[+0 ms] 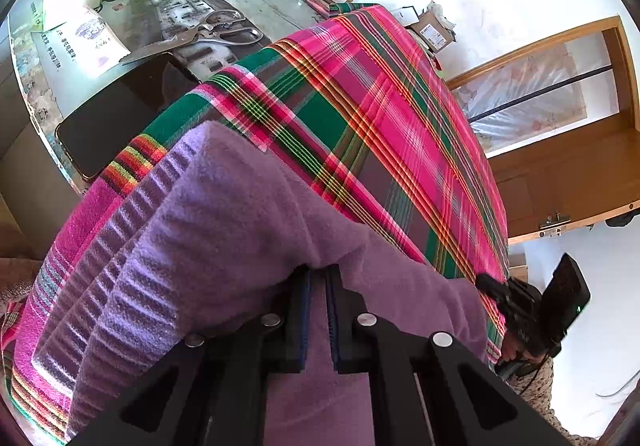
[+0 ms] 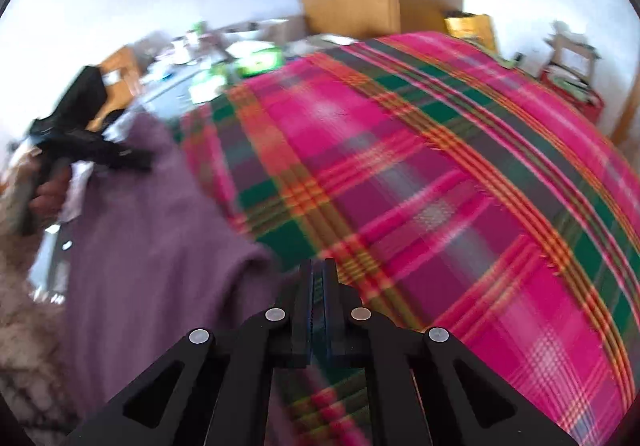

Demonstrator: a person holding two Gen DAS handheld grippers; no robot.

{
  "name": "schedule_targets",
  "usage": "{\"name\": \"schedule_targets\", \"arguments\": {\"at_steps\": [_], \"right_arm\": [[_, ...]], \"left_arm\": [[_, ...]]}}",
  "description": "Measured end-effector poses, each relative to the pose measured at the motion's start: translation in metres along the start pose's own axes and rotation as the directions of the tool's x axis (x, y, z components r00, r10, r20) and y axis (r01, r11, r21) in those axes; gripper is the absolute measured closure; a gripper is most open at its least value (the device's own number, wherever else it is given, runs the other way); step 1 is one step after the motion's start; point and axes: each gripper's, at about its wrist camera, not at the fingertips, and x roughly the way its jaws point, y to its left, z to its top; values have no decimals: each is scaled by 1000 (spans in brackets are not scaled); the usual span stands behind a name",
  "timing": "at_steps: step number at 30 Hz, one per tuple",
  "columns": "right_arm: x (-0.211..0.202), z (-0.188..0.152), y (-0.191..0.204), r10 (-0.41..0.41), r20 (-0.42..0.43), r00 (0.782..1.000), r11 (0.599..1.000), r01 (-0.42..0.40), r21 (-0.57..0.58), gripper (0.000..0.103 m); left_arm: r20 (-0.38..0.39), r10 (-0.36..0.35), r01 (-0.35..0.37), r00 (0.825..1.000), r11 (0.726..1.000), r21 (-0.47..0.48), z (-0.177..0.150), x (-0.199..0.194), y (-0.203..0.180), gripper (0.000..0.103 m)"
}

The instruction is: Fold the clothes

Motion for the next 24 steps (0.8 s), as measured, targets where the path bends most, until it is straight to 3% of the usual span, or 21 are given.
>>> {"name": "schedule_targets", "arguments": {"at_steps": [6, 10, 14, 16, 20, 24], "right_arm": [[11, -3, 21, 73, -84, 994, 995, -78, -61, 88], [17, -3, 24, 114, -81, 990, 992, -118, -51, 88], [24, -5, 23, 71, -103, 992, 995, -77, -57, 88], [21, -6, 23, 60, -93, 994, 996, -65, -54, 97], [15, -5, 19, -12, -82, 997, 999, 8, -41, 98], [17, -8, -2, 23, -75, 997, 998, -19, 56, 99]], "left_arm": [[5, -9, 9, 1000, 1000, -14, 0, 1, 1, 94], [5, -8, 8, 1000, 1000, -18, 0, 0, 2, 94], [5, -8, 8, 1000, 1000, -20, 0, 0, 2, 94], [5, -9, 9, 1000, 1000, -23, 0, 0, 2, 94], [3, -6, 6, 1000, 1000, -22, 0, 0, 2, 94], [4, -11, 11, 1000, 1000, -27, 0, 0, 3, 94]]}}
